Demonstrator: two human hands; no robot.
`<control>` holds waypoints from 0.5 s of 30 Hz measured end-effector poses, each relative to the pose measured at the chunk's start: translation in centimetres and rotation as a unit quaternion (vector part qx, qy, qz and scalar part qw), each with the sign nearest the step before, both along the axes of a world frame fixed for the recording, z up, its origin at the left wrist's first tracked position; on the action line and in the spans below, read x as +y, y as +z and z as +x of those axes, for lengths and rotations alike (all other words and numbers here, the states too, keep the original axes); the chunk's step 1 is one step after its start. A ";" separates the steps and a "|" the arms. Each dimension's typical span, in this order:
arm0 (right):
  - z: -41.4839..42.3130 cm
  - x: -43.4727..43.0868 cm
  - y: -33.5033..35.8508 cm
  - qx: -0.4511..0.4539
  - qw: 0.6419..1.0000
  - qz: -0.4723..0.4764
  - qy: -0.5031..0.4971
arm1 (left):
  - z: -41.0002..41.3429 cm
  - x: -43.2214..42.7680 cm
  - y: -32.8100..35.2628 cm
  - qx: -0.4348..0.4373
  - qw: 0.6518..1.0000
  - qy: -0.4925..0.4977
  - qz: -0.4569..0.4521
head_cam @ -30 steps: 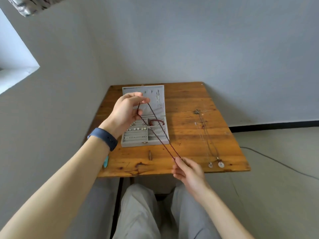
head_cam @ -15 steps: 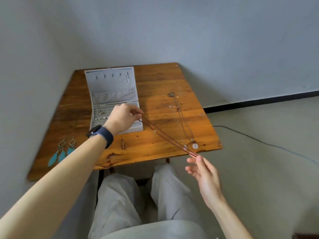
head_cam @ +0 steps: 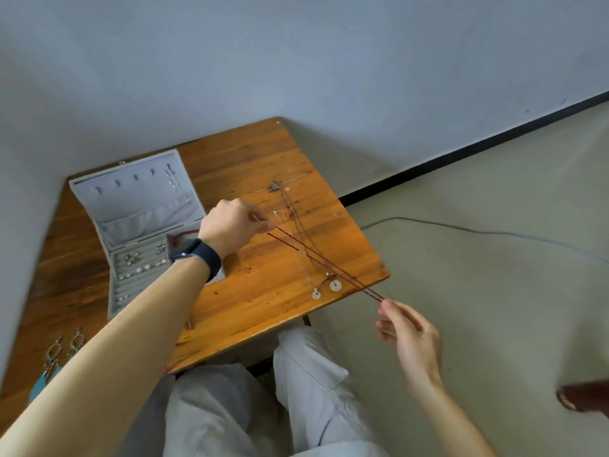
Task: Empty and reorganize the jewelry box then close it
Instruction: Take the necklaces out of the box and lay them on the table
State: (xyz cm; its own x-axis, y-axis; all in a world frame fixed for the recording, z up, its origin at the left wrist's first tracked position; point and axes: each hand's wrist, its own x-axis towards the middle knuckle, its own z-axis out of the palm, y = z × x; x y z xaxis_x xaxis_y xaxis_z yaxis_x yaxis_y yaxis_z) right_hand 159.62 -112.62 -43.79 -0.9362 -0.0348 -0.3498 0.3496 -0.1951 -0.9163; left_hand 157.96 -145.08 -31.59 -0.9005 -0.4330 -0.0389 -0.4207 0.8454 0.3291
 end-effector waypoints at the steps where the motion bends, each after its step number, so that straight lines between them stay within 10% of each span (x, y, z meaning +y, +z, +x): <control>1: -0.2 0.0 -0.1 -0.009 1.000 0.002 0.000 | -0.9 0.2 0.0 -0.004 1.000 -0.007 -0.005; 15: -1.2 -3.1 -0.1 -0.073 0.991 0.072 0.084 | -13.2 1.7 -2.7 -0.043 0.990 -0.097 -0.090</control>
State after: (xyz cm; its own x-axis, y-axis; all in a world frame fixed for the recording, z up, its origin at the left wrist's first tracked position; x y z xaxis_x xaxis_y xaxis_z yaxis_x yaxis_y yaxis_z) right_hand 158.39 -115.76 -43.94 -0.8604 -0.1263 -0.4938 0.4970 0.0070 -0.8677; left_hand 144.76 -143.41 -34.29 -0.9644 -0.2583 -0.0573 -0.2638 0.9551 0.1349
